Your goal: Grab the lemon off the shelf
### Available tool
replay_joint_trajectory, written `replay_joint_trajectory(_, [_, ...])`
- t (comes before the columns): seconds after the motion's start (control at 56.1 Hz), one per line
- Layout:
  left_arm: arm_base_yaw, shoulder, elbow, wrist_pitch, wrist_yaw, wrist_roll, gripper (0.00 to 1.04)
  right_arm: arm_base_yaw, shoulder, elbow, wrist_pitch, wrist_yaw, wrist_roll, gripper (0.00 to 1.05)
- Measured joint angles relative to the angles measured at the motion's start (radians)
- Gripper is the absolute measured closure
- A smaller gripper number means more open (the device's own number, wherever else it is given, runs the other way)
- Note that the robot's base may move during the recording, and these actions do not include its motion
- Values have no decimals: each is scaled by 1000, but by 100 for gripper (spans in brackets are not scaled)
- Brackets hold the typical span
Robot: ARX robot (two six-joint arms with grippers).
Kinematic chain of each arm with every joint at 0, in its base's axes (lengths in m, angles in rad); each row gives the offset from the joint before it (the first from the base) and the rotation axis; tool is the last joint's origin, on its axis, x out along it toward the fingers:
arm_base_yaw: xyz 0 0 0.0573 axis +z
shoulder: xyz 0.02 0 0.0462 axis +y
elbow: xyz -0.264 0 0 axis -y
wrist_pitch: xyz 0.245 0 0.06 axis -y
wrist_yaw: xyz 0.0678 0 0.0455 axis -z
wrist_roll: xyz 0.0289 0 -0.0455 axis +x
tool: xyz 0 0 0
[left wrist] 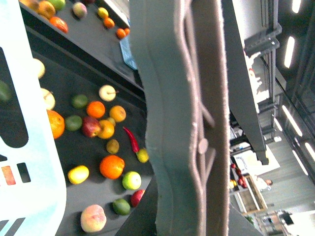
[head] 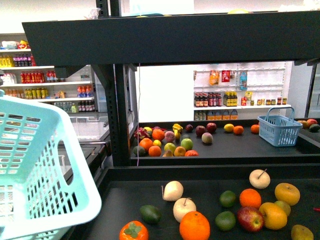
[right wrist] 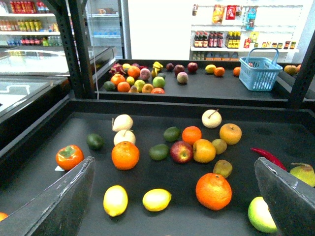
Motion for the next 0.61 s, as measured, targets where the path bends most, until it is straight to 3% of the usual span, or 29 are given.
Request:
replay_joint_trajectory(0.41, [-323,137,11,183,-115,-32,97,0,0,0,0,0,0,7])
replay_joint_trajectory(0.606, [-436,243,77,267,-166,-67,97,0,0,0,0,0,0,7])
